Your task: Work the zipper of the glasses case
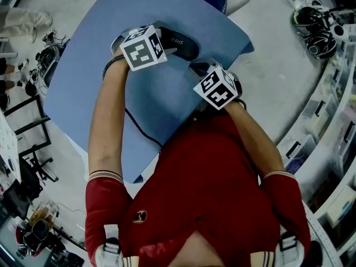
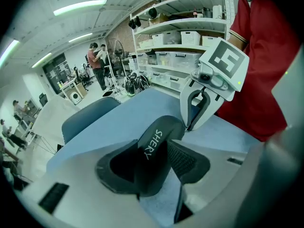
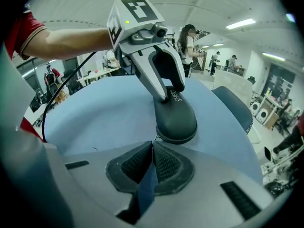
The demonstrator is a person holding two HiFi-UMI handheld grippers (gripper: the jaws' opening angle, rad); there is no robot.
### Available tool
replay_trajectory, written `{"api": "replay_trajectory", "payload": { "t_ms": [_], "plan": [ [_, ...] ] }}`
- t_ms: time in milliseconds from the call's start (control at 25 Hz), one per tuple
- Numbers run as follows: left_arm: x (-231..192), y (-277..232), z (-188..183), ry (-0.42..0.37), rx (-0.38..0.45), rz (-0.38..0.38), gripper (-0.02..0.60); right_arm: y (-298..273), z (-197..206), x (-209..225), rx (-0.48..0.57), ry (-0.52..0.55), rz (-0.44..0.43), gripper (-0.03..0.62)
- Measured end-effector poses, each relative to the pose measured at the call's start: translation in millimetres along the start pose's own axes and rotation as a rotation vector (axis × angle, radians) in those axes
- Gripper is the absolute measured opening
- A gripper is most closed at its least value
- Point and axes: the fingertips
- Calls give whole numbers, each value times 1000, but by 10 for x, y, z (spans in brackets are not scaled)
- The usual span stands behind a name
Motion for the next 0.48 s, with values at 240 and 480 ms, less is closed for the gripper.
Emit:
{"api": "replay_trajectory", "payload": {
  "t_ms": [240, 480],
  "plan": [
    [3, -16, 43, 0, 27, -16, 176, -67, -44, -22, 12, -179, 19, 6],
    [1, -16, 51, -8, 31, -23, 176, -96, -58, -42, 9, -245, 23, 9]
  ]
}}
Point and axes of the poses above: the fingertips, and each gripper's own axes: y backward along the fingers, x to its right, z out of its underside, and after that the axes turned 8 degrees about z, right-handed
